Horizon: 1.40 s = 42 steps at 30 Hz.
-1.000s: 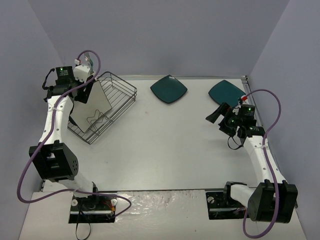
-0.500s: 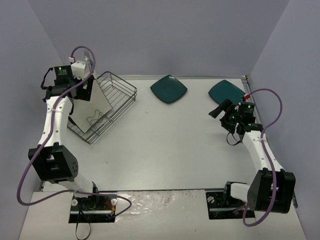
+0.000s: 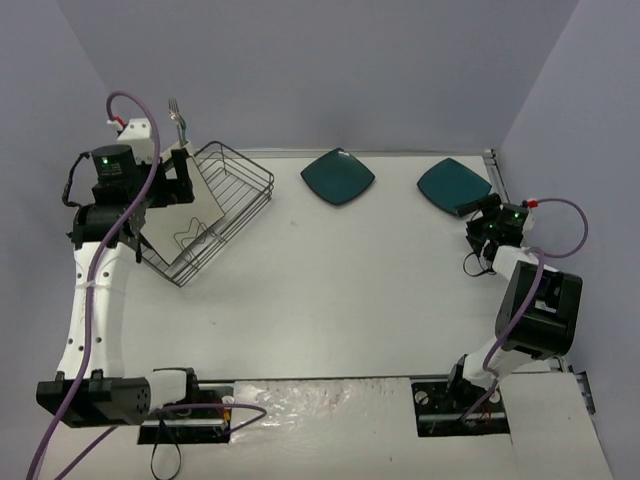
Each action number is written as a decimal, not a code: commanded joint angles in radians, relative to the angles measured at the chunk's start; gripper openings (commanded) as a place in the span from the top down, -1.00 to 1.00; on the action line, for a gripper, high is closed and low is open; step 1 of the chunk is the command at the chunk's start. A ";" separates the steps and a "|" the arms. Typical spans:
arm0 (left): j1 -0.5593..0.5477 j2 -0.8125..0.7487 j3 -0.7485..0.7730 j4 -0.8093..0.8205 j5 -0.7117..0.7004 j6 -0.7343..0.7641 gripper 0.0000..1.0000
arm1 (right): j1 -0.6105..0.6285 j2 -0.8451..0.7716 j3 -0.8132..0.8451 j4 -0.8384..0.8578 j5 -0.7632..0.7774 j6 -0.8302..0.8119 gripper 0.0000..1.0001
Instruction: Load the plates into the dish rack
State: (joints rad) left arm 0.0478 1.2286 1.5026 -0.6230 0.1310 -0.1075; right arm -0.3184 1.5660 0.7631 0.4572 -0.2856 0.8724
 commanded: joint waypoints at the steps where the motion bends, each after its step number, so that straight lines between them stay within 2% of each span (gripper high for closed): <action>1: -0.074 -0.017 -0.011 -0.026 0.026 -0.072 -0.94 | -0.034 0.118 0.033 0.264 -0.028 0.061 -0.91; 8: -0.086 -0.057 -0.074 -0.040 0.071 -0.109 -0.94 | -0.067 0.320 0.085 0.415 -0.094 0.132 -0.89; 14: -0.094 -0.083 -0.111 -0.040 0.090 -0.124 -0.94 | -0.071 0.466 0.155 0.458 -0.126 0.201 -0.84; 26: -0.097 -0.075 -0.079 -0.053 0.083 -0.131 -0.94 | -0.062 0.646 0.310 0.342 -0.171 0.297 -0.62; 28: -0.097 -0.078 -0.084 -0.056 0.081 -0.129 -0.94 | -0.062 0.661 0.322 0.341 -0.170 0.301 -0.49; 31: -0.098 -0.083 -0.093 -0.057 0.083 -0.134 -0.94 | -0.063 0.683 0.322 0.356 -0.175 0.306 -0.07; 33: -0.100 -0.087 -0.101 -0.056 0.088 -0.137 -0.94 | -0.064 0.691 0.321 0.364 -0.185 0.311 0.24; 36: -0.109 -0.106 -0.131 -0.048 0.088 -0.141 -0.94 | -0.064 0.691 0.314 0.377 -0.198 0.316 0.82; 38: -0.112 -0.115 -0.147 -0.054 0.088 -0.145 -0.94 | -0.064 0.683 0.307 0.383 -0.211 0.318 0.98; 42: -0.124 -0.134 -0.184 -0.037 0.121 -0.183 -0.94 | -0.059 0.623 0.285 0.430 -0.251 0.331 1.00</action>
State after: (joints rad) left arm -0.0596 1.1369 1.3284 -0.7110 0.2133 -0.2391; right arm -0.3855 2.2349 1.0844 0.9297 -0.4948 1.2225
